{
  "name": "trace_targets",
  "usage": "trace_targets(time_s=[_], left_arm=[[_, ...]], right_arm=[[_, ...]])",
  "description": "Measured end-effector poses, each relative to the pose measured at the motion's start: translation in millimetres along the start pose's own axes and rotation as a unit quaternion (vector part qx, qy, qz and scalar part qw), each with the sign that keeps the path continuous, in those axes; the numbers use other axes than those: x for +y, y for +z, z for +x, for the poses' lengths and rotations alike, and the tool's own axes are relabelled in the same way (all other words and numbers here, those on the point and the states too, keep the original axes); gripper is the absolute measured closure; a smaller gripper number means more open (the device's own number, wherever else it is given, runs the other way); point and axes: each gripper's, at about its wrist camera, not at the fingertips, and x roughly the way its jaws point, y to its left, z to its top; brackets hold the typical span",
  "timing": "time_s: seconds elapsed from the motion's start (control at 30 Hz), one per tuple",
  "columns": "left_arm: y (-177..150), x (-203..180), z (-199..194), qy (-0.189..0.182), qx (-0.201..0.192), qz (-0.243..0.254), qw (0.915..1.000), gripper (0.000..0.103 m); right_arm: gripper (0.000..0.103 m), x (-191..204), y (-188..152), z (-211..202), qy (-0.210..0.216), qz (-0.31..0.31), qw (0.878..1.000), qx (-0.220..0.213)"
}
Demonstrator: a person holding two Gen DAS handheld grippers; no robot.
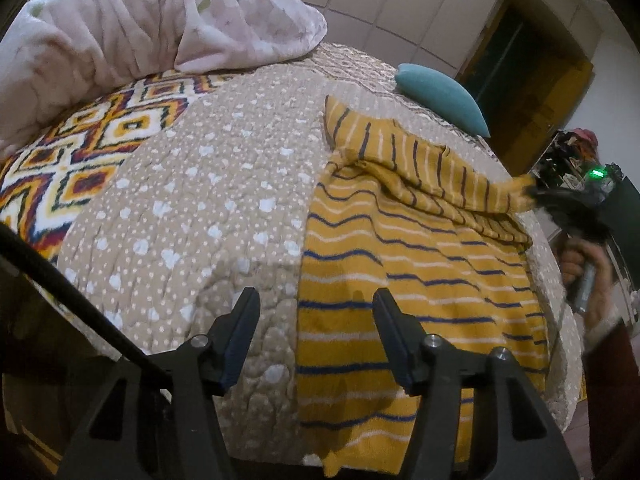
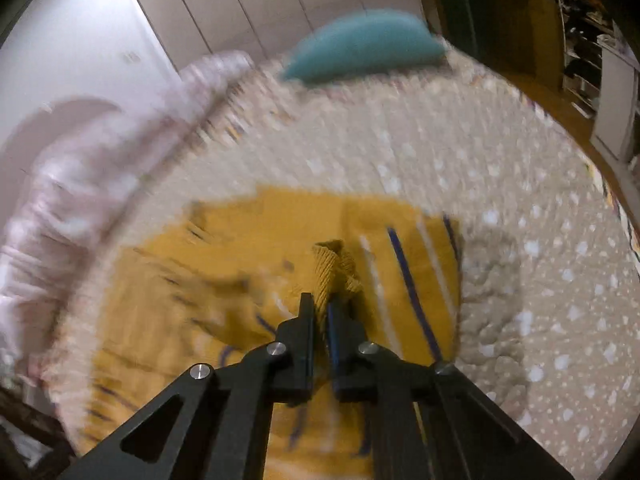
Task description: Fold small clothes
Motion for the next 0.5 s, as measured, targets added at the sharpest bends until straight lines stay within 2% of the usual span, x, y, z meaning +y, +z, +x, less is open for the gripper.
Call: trace_targets(time_s=[0.03,0.1,0.13,0.17,0.2,0.23,0.3,0.33,0.4,0.5], left_arm=[[1.2,-0.6,2.5,0.001,-0.001,0.0,1.0,0.046],[3.2,-1.2,10.2,0.0,0.008,-0.004,1.0,0.046],[3.5,-1.0,13.9,-0.003,0.014,-0.009,0.9999,0.046],[3.6,-1.2,17.2,-0.009,0.019,-0.015,0.9997,0.046],[3.4,-1.5,18.9,-0.011,0.021,-0.018,0.9995,0.046],[3.3,-1.6,19.4,-0.012,0.023,-0.019,0.9995,0.045],[1.4,-1.7,21.0,-0.012,0.025,-0.02,0.9994,0.04],[0.1,-0.9,23.1,-0.011,0.028,-0.021,0.9993,0.038],[-1.5,0.8,27.0,-0.015,0.037,-0.023,0.9989,0.037],[-3.0,4.9,35.8,-0.033,0.049,-0.03,0.9978,0.034]], right_arm=[[0.096,-6.6,-1.0,-21.6,0.016,0.022,0.999,-0.031],[0.096,-17.7,-6.5,-36.4,0.004,0.041,0.998,-0.054],[0.094,-26.5,-13.5,-35.6,-0.036,0.045,0.997,-0.05],[0.088,-29.8,-16.4,-30.8,-0.051,0.042,0.997,-0.036],[0.084,-36.7,-22.7,-24.7,-0.061,0.041,0.997,-0.009],[0.084,-44.6,-31.6,-22.6,-0.067,0.047,0.997,0.01],[0.084,-52.1,-46.1,-30.5,-0.072,0.047,0.996,0.016],[0.083,-55.5,-58.0,-40.3,-0.067,0.046,0.996,0.02],[0.073,-59.4,-74.4,-56.4,-0.051,0.05,0.997,0.027],[0.068,-62.4,-110.0,-76.0,-0.01,0.06,0.997,0.056]])
